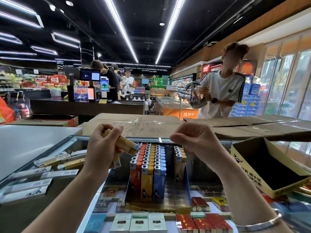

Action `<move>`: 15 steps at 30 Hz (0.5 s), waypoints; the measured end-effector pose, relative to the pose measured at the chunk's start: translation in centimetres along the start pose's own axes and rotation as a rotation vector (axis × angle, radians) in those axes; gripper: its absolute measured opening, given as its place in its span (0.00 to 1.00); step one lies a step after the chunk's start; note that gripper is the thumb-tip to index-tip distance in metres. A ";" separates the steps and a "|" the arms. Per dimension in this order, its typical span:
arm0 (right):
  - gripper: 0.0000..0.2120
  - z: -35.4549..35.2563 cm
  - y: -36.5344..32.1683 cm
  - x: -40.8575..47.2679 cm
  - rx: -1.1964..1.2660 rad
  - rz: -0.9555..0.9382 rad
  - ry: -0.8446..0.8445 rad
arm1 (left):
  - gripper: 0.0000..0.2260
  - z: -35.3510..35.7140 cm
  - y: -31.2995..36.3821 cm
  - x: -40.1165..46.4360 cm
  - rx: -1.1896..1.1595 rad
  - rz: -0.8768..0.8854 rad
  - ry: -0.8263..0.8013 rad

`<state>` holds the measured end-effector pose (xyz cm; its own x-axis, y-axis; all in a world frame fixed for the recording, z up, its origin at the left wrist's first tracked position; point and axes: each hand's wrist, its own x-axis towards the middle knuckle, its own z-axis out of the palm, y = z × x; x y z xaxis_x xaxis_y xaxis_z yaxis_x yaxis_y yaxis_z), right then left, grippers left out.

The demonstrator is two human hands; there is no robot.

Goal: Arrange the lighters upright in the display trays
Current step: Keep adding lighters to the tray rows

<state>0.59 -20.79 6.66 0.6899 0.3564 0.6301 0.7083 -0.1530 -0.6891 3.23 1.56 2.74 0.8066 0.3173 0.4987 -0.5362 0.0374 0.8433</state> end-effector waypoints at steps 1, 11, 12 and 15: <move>0.07 0.2 0.0 0.0 0.007 -0.004 -0.006 | 0.05 0.1 0.2 -0.2 -0.012 0.008 -0.027; 0.15 3.9 0.6 -0.1 -0.122 0.071 -0.146 | 0.13 1.3 0.9 -1.7 -0.010 0.226 -0.234; 0.15 3.8 0.5 0.0 -0.078 0.066 -0.128 | 0.14 1.3 0.8 -1.8 -0.007 0.233 -0.249; 0.14 2.7 0.3 0.1 0.098 0.042 -0.041 | 0.16 1.3 0.8 -1.9 0.005 0.237 -0.264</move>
<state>0.49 -18.34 5.58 0.7107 0.3895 0.5858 0.6594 -0.0788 -0.7476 1.61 -0.29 2.73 0.6967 0.0608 0.7147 -0.7154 -0.0133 0.6985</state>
